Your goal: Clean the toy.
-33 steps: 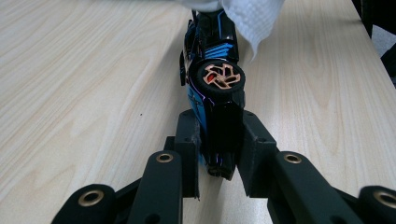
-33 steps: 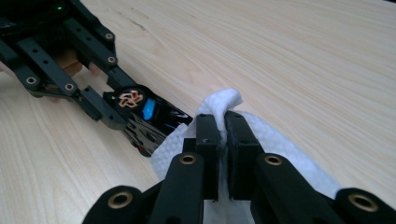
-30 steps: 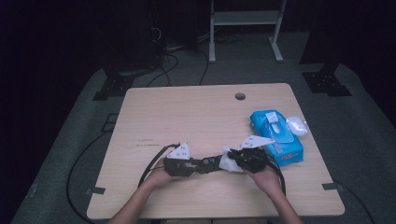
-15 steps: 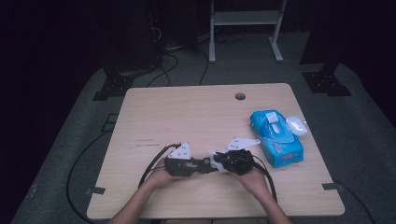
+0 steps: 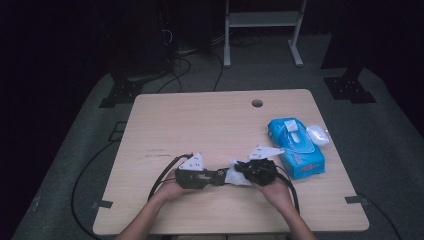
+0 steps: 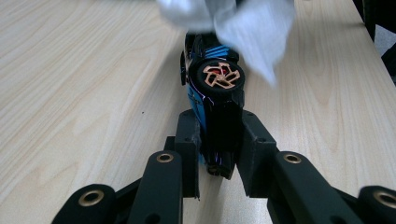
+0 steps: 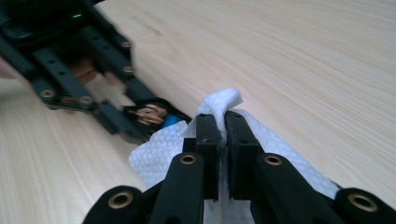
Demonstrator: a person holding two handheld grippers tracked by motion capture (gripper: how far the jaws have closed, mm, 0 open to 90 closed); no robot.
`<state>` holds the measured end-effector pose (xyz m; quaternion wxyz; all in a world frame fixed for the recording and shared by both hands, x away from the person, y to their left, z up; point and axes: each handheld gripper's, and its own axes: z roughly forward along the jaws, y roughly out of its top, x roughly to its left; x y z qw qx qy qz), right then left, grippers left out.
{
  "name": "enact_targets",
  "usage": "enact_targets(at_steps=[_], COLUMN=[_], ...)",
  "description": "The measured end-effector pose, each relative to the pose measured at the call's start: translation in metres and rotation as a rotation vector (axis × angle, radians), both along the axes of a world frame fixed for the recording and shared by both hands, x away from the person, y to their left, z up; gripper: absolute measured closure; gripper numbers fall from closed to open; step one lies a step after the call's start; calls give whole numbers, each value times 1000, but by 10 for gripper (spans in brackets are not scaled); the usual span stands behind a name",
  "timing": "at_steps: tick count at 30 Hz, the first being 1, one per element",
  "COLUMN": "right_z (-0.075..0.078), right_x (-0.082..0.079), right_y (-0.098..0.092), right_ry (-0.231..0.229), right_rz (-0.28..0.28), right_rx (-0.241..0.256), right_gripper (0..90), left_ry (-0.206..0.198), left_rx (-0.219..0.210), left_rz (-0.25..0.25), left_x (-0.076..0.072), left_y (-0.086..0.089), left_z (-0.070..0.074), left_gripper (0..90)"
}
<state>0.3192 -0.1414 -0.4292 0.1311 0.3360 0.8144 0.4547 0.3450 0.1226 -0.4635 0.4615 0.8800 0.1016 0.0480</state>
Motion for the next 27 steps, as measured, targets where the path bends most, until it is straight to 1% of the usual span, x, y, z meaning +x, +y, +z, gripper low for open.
enact_targets(at_steps=[2,3,4,5,6,7,9,11,13,15,17,19,21,24,27], right_z=[0,0,1,0,0,0,1,1,0,-1,-1,0,1,0,-1], right_x=[0,1,1,1,1,1,0,0,0,1,1,2,1,1,3], right_y=[-13,-19,-24,-29,-29,-36,-36,-32,-29,-31,-34,-34,-29,-21,-27], right_ry=[-5,-5,-6,-7,-7,3,4,5,-1,1,1,1,7,-3,6], right_rz=[-29,-44,-58,-69,-69,-80,-86,-73,-67,-65,-79,-84,-68,-47,-60], right_rx=[-2,6,1,-2,-2,12,6,12,7,20,23,16,27,12,18], right_gripper=[847,847,847,847,847,847,846,846,846,847,847,846,846,846,846], left_ry=[1,3,3,7,7,10,6,7,8,7,9,10,10,9,6], left_rx=[-2,-3,-3,-8,-8,-8,-4,-6,-6,-5,-6,-3,-2,-2,-2], left_rz=[1,3,4,6,6,6,4,5,10,10,14,12,12,17,14], left_x=[0,0,0,0,0,1,1,1,1,1,1,1,1,1,1], left_y=[0,1,1,1,1,1,1,1,2,5,6,6,6,7,7], left_z=[0,0,0,0,0,0,0,0,0,1,1,1,1,1,1], left_gripper=[723,724,724,725,725,725,725,725,725,727,731,731,731,731,732])
